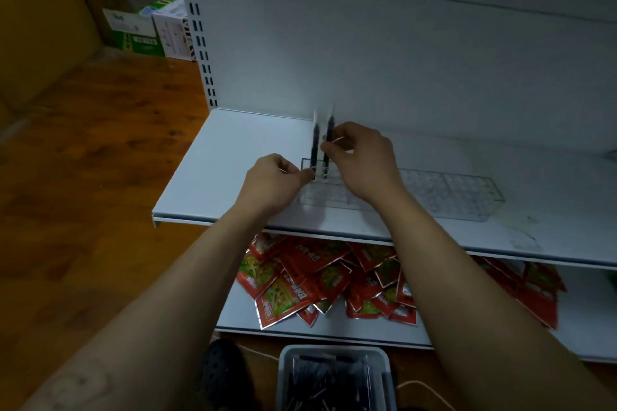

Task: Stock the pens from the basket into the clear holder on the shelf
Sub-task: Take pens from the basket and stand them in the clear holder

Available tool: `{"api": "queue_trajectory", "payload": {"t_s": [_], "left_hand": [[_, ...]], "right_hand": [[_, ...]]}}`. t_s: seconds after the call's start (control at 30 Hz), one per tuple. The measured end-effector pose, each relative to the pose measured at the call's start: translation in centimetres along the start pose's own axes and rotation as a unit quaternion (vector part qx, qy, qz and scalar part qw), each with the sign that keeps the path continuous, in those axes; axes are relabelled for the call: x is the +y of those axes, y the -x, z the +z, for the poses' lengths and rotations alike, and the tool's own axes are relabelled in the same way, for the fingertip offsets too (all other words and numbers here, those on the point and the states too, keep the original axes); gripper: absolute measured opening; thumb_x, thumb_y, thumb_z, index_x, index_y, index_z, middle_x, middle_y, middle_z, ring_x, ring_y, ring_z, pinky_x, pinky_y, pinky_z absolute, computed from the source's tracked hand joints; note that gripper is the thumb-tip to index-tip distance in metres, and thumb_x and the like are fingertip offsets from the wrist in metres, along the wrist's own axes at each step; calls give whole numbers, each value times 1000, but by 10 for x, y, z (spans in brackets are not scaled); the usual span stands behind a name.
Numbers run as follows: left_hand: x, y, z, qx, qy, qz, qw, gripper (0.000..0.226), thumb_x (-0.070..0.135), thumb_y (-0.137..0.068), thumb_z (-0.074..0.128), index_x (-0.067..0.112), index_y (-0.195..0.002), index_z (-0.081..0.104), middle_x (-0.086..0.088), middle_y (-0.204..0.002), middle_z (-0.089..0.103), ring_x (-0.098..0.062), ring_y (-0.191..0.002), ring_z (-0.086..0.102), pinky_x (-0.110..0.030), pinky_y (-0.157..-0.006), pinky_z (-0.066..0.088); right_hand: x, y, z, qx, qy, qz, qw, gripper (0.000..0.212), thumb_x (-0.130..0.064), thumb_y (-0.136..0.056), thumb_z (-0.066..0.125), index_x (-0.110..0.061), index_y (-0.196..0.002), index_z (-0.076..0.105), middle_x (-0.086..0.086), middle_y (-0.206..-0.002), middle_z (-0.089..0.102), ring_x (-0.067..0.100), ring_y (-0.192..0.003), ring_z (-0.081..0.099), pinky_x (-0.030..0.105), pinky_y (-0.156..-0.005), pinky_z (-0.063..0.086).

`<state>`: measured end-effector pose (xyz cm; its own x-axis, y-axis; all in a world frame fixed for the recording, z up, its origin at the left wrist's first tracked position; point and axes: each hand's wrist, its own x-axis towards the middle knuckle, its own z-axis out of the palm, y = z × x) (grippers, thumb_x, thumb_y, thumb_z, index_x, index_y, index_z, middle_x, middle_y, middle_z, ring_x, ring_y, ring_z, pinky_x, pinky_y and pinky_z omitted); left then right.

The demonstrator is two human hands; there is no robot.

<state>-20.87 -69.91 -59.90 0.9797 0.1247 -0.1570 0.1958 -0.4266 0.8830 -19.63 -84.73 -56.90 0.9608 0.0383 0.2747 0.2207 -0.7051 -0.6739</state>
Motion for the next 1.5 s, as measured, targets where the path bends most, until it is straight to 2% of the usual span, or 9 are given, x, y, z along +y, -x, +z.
{"api": "queue_trajectory", "payload": {"t_s": [0.17, 0.23, 0.5, 0.63, 0.8, 1.0, 1.2, 1.37, 1.5], "left_hand": [[-1, 13, 4, 33, -17, 21, 999, 33, 46, -86, 65, 13, -88, 61, -6, -81, 67, -22, -80, 63, -33, -70, 48], [-2, 18, 5, 42, -15, 15, 999, 37, 49, -86, 63, 12, -90, 60, -7, -83, 68, -23, -80, 62, -34, -69, 48], [-7, 26, 9, 63, 12, -5, 998, 38, 51, -86, 63, 13, -87, 61, -4, -86, 68, -24, -84, 65, -41, -78, 55], [-5, 25, 8, 57, 34, -19, 998, 35, 48, -86, 64, 13, -88, 61, -5, -84, 68, -23, -83, 65, -37, -75, 52], [-5, 20, 6, 44, 50, -24, 997, 32, 46, -84, 67, 14, -86, 61, -6, -84, 69, -25, -84, 66, -36, -72, 52], [-2, 19, 3, 24, 77, -30, 996, 30, 38, -85, 70, 10, -88, 61, -9, -79, 69, -22, -70, 62, -26, -55, 47], [0, 19, 2, 16, 99, -47, 994, 28, 35, -83, 73, 9, -88, 63, -9, -76, 67, -22, -68, 60, -28, -55, 47], [1, 19, 1, 18, 111, -56, 992, 27, 32, -81, 75, 8, -90, 65, -8, -75, 67, -22, -68, 59, -28, -56, 47], [0, 20, 0, 22, 98, -50, 994, 32, 36, -81, 75, 7, -92, 64, -9, -83, 68, -21, -72, 61, -28, -58, 48]], "right_hand": [[2, 2, 1, 3, -24, 36, 999, 18, -25, -95, 57, -13, -106, 66, 2, -102, 71, 12, -87, 62, 11, -58, 37], [2, 2, -1, -5, -30, 44, 999, 18, -24, -96, 56, -13, -107, 65, 3, -102, 71, 14, -87, 62, 19, -62, 38], [-9, -10, -16, -103, 97, 9, 990, 19, -24, -98, 52, -11, -107, 61, 9, -112, 66, 26, -101, 59, 25, -71, 37], [-13, -13, -18, -120, 108, 0, 987, 20, -22, -97, 50, -11, -109, 63, 9, -114, 66, 25, -102, 59, 27, -78, 43], [-10, -16, -19, -122, 94, -14, 988, 17, -22, -97, 52, -13, -106, 64, 6, -110, 68, 20, -96, 60, 23, -73, 37], [0, -17, -16, -114, 60, -14, 992, 17, -22, -97, 53, -15, -107, 64, 3, -106, 69, 12, -88, 58, 20, -69, 34], [1, -8, -8, -81, 32, -17, 996, 17, -23, -95, 57, -16, -107, 66, -2, -96, 69, 10, -84, 61, 16, -66, 35], [8, 0, -5, -77, 30, 6, 997, 20, -26, -93, 59, -16, -108, 67, 2, -110, 71, 18, -100, 65, 21, -81, 41], [9, -3, -6, -122, 69, 19, 990, 35, -32, -94, 58, -14, -124, 61, 4, -124, 63, 22, -114, 57, 25, -90, 41]]}}
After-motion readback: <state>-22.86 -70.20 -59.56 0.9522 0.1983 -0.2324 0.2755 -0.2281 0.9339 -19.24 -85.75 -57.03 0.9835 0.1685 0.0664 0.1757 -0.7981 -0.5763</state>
